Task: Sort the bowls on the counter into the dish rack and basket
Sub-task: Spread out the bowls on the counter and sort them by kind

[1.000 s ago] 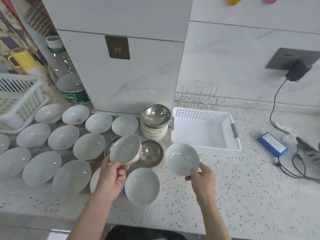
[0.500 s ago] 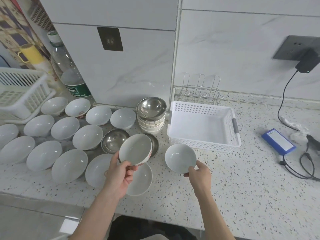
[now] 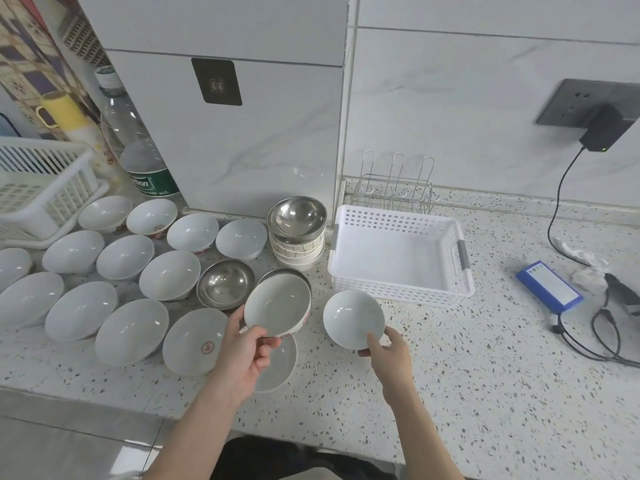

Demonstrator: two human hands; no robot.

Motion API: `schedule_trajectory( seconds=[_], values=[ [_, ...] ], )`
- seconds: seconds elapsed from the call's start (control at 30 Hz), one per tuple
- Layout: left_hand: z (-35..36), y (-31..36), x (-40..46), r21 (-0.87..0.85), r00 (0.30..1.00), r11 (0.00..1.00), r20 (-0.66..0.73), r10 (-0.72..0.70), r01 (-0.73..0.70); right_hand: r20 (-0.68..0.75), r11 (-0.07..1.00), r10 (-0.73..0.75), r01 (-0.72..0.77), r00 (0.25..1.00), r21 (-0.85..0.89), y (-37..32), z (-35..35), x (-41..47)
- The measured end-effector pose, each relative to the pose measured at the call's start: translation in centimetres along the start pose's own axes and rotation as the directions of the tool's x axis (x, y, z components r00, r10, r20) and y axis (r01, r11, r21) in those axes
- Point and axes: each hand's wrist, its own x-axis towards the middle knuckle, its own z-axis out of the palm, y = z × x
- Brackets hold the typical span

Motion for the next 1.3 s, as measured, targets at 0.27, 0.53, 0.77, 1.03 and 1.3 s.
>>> schedule_trajectory(
  seconds=[0.27, 0.53, 0.77, 1.03, 1.3],
  values=[
    [-0.5, -0.3, -0.7, 0.007, 1.000, 1.000, 0.011, -0.005, 0.004, 0.101, 0.986, 0.090, -0.103, 0.991, 0.129, -0.2, 0.5, -0.1],
    [-1.7, -0.1, -1.4, -0.025, 1.000, 1.000, 0.000, -0.008, 0.008, 0.119, 0.992, 0.054, -0.067, 0.991, 0.106, -0.5, 1.8, -0.4],
    [-2.8, -0.3, -1.7, -0.039, 1.000, 0.999, 0.007, -0.020, 0.020, 0.139, 0.992, 0.040, -0.056, 0.989, 0.114, -0.3, 2.6, -0.6],
    [-2.9, -0.2, -1.7, -0.054, 0.999, 0.998, 0.027, -0.022, 0.024, 0.108, 0.995, 0.086, -0.090, 0.990, 0.033, -0.5, 2.0, -1.2],
    [-0.5, -1.3, -2.0, 0.167, 0.985, 0.986, 0.168, -0.027, -0.001, 0.212, 0.999, 0.022, -0.013, 0.977, -0.041, -0.6, -1.0, -2.5]
  ],
)
